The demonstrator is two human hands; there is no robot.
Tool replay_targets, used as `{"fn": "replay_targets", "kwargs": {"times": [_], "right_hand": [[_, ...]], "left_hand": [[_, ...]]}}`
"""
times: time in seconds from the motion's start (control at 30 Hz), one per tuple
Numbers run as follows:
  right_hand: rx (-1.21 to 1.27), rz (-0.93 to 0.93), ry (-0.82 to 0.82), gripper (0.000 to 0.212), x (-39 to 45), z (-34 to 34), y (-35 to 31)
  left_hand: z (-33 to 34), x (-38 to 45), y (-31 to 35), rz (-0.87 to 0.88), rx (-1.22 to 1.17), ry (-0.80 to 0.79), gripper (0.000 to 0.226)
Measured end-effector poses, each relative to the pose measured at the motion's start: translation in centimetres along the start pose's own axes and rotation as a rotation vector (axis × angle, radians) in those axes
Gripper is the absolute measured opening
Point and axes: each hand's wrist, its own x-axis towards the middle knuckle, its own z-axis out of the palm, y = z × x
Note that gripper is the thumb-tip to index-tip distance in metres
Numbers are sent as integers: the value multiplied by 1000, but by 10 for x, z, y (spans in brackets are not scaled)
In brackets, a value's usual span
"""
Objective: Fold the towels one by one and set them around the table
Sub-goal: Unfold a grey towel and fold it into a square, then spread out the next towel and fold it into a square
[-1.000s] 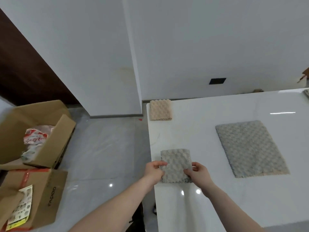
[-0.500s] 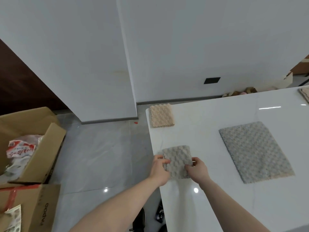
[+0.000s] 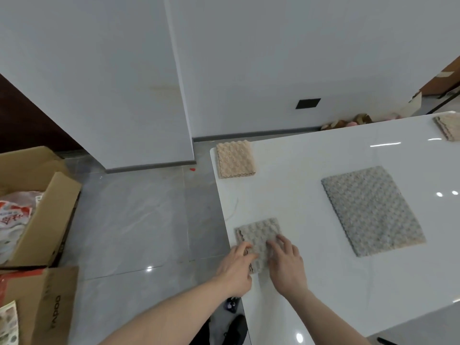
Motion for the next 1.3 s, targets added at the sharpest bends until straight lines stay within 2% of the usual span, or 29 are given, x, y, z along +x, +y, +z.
{"fn": "replay_targets", "kwargs": {"times": [0.07, 0.17, 0.3, 0.4, 0.53, 0.67, 0.8, 0.97, 1.13, 1.3], "right_hand": [[-61, 23, -127, 60, -4, 0, -3], [-115, 11, -252, 69, 1, -13, -4], [-148, -48, -313, 71, 4, -32, 5], [-69, -54, -273, 72, -5, -45, 8], [233, -18, -137, 66, -41, -61, 10], [467, -24, -12, 61, -90, -79, 41], [545, -86, 11, 63, -128, -101, 104], [512, -193, -27, 57, -145, -140, 184], [513, -215, -10, 56, -145, -182, 228], [513, -198, 50, 53, -145, -201, 263]], "left_hand": [[2, 0, 2, -11, 38, -124, 81], [-3, 0, 9, -30, 57, -202, 86], [-15, -4, 18, -34, -8, -265, 83], [-18, -9, 21, -19, -89, -109, 70], [-24, -41, 32, 35, -142, 116, 61], [-18, -73, 72, 41, -190, 239, 57], [6, -84, 132, 52, -220, 316, 55], [43, -88, 201, -49, -254, 449, 51], [67, -96, 260, -5, -240, 410, 50], [80, -95, 276, -4, -206, 389, 52]]}}
